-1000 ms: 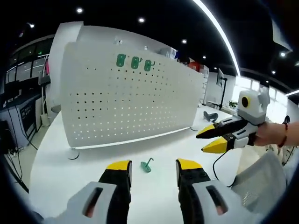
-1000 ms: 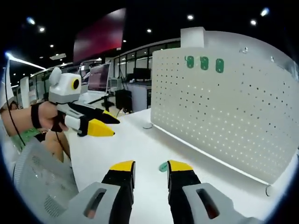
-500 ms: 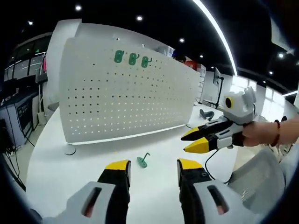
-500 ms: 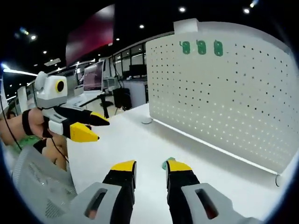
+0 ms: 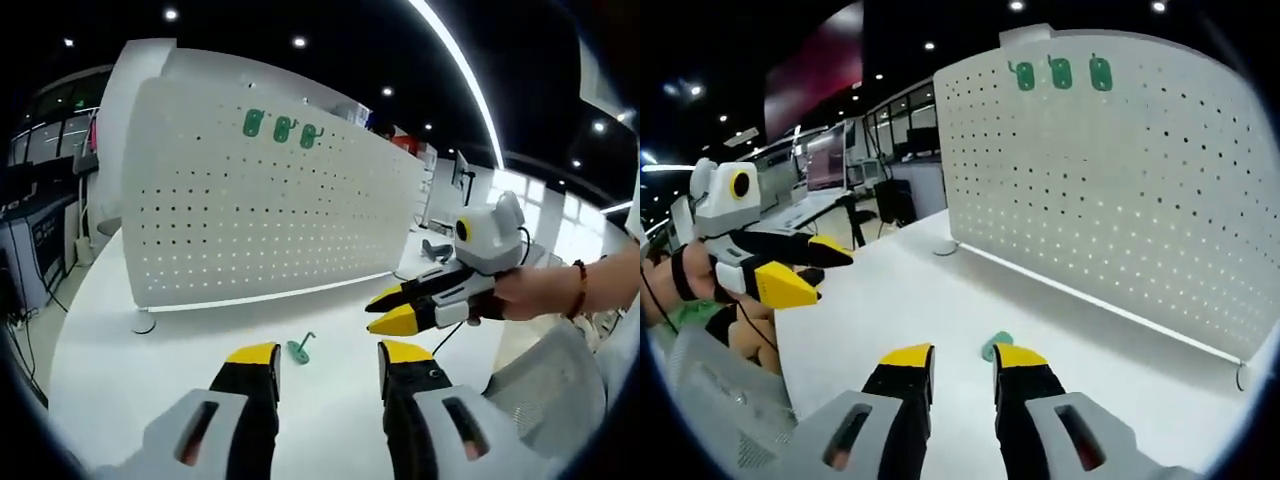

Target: Insert the hook assembly into the mounting plate slot until the hook locks in place.

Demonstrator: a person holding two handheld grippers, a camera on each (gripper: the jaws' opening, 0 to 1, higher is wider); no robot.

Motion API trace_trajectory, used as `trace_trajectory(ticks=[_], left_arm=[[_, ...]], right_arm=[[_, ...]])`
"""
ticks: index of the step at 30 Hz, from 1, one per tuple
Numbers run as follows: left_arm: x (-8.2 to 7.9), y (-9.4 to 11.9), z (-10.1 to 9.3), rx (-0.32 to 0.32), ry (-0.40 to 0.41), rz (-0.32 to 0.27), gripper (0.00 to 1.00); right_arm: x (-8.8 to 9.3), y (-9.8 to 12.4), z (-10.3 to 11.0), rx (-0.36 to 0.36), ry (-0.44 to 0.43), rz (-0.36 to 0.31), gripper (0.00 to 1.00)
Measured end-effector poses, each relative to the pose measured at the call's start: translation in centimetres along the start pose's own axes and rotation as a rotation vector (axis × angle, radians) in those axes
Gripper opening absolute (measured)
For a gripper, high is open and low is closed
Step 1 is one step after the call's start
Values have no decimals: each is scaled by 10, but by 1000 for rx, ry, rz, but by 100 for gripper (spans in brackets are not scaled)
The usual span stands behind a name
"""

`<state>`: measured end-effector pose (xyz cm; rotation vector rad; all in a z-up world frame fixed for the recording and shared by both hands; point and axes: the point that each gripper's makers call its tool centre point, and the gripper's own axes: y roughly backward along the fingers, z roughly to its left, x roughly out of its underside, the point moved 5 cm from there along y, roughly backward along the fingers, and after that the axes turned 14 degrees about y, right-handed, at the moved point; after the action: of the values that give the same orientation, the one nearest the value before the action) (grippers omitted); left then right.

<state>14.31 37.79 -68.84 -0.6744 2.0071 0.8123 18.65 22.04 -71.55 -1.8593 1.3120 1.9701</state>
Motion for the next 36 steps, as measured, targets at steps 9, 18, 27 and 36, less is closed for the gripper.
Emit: trace_trajectory(ticks=[9, 18, 27, 36], left_arm=[[3, 3, 6, -6, 11, -14, 38], [3, 0, 8, -15, 16, -6, 39], [10, -3, 12, -9, 47, 3, 38], [10, -4, 15, -17, 36, -2, 38]], right_arm=[[5, -17, -6, -7, -9, 37, 21], [13, -32, -9, -11, -36, 85, 18], [20, -45, -18, -10, -62, 132, 16], [23, -62, -22, -17, -64, 163, 15]])
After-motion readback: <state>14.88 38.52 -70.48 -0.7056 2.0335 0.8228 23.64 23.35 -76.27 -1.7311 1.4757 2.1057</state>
